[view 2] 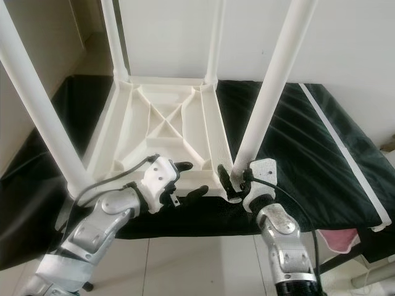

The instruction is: Building children table

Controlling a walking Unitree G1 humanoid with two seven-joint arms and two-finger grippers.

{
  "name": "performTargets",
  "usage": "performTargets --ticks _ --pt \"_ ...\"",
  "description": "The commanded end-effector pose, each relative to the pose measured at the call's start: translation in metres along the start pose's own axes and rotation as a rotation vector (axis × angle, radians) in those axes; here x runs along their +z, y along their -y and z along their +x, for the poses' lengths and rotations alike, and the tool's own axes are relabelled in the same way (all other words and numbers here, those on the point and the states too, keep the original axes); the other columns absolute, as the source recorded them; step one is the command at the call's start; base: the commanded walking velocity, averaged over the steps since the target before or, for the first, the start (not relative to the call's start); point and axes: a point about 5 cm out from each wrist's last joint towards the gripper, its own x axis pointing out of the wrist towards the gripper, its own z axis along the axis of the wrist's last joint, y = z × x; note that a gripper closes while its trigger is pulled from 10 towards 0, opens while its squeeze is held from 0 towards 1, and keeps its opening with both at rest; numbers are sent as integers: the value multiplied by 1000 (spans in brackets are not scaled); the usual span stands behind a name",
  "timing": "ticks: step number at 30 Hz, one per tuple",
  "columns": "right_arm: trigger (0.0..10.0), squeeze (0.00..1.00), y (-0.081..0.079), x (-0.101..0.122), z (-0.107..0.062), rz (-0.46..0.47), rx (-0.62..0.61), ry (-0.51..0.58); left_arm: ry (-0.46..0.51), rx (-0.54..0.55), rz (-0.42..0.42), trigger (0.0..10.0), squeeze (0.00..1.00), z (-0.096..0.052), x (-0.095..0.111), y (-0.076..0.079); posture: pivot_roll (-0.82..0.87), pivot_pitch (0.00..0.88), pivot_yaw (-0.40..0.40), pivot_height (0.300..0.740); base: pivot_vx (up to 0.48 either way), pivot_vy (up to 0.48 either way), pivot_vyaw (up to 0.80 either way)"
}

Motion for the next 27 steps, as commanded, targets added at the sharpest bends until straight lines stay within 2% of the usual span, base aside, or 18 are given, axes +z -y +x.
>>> performTargets --ticks 1,3,4,5,6,8,9,10,17,18,21,27 --pt "10000 0 -2 0 3 -8 81 -6 -11 -34 16 10000 0 2 -1 2 -50 4 -21 740 0 0 0" --pt "10000 0 -2 0 3 -8 81 -6 -11 -34 16 10000 0 2 -1 2 -50 4 -21 740 0 0 0" --pt "10000 0 -1 -1 4 -10 137 -23 -14 -34 18 10000 0 2 -1 1 -45 5 -23 740 0 0 0" --pt "10000 0 -1 -1 4 -10 137 -23 -14 -34 18 10000 0 2 -1 1 -45 5 -23 740 0 0 0" --pt "6706 0 0 -2 3 -18 151 -30 -14 -33 18 10000 0 1 -1 0 -42 6 -25 740 0 0 0" --pt "6706 0 0 -2 3 -18 151 -30 -14 -33 18 10000 0 1 -1 0 -42 6 -25 740 0 0 0" --pt "1529 0 1 -3 2 -23 167 -40 -16 -32 14 10000 0 1 -1 0 -41 6 -26 740 0 0 0" --pt "0 0 3 -4 1 -25 174 -47 -18 -31 11 10000 0 0 -2 1 -38 6 -28 740 0 0 0" --pt "275 0 7 -7 -1 -8 179 -63 -17 -30 8 10000 0 1 -2 2 -37 7 -31 740 0 0 0" --pt "10000 0 9 -8 -1 12 162 -68 -16 -30 8 10000 0 1 -1 1 -37 9 -30 740 0 0 0" --pt "10000 0 9 -9 0 52 142 -73 -15 -31 11 10000 0 1 -1 1 -40 10 -26 740 0 0 0" --pt "10000 0 10 -9 1 42 60 -67 -12 -33 11 10000 0 2 -1 3 -44 15 -23 740 0 0 0"
